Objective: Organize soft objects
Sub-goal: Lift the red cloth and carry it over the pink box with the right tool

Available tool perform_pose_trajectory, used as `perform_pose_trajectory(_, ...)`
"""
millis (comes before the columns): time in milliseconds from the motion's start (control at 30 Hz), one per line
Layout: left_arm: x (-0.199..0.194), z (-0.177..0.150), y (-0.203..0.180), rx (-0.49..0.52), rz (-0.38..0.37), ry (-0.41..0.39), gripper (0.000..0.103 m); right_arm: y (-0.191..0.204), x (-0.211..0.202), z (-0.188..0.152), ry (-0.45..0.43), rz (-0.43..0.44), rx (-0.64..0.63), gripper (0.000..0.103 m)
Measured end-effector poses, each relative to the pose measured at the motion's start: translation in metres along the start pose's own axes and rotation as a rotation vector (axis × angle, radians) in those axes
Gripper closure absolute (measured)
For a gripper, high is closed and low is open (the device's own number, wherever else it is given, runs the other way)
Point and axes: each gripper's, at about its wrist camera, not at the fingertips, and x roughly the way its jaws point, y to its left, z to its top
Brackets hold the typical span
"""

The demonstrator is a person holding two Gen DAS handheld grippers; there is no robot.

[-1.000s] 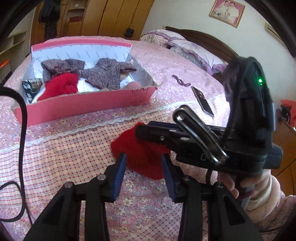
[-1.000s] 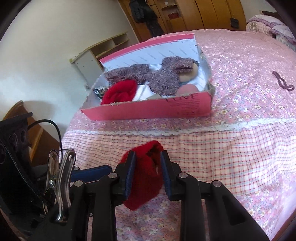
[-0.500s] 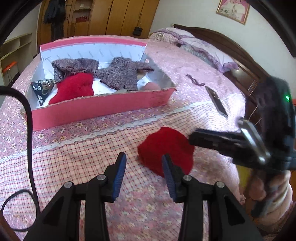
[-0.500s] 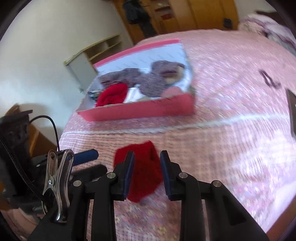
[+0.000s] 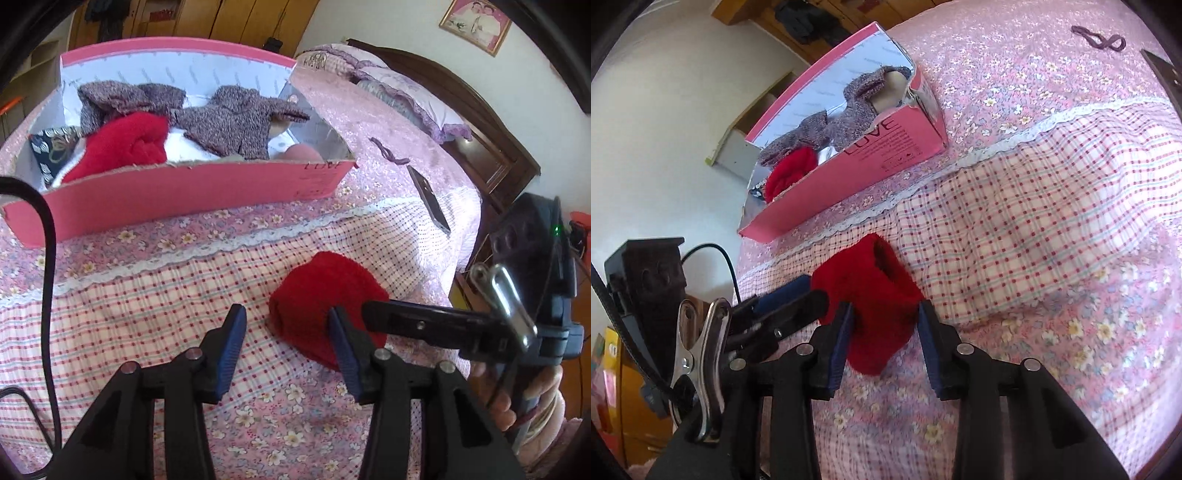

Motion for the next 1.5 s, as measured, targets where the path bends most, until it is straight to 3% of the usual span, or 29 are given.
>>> perform_pose_trajectory(167,0.010,0.002,0.000,-0.026,-0.049,0.016,0.057,0.000,0.005,0.001,-0.007,-0.012,-0.018,0.067)
perform_pose_trajectory(233,0.012,0.001,-0.002,-0.017,-0.056,0.010,0.068,0.001,0.011,0.005,-0.009,-0.010,-0.016,0.067)
perform_pose_trajectory(333,0.011,0.000,-0.004,-0.020,-0.087,0.007,0.070,-0.005,0.009,0.003,-0.016,0.006,-0.013,0.068)
perform_pose_trajectory(467,0.007,-0.002,-0.008,-0.001,-0.071,-0.008,0.073,-0.001,0.003,-0.001,-0.036,0.009,-0.048,0.074)
perform_pose_trajectory(900,-0.027,-0.002,-0.012,-0.007,-0.044,-0.091,0.074,0.033,-0.007,0.001,-0.096,-0.009,-0.166,0.076)
perform_pose_trajectory(1500,-0.063,0.052,0.003,0.000,0.018,-0.229,0.074,0.085,-0.010,0.054,-0.212,-0.029,-0.334,0.076)
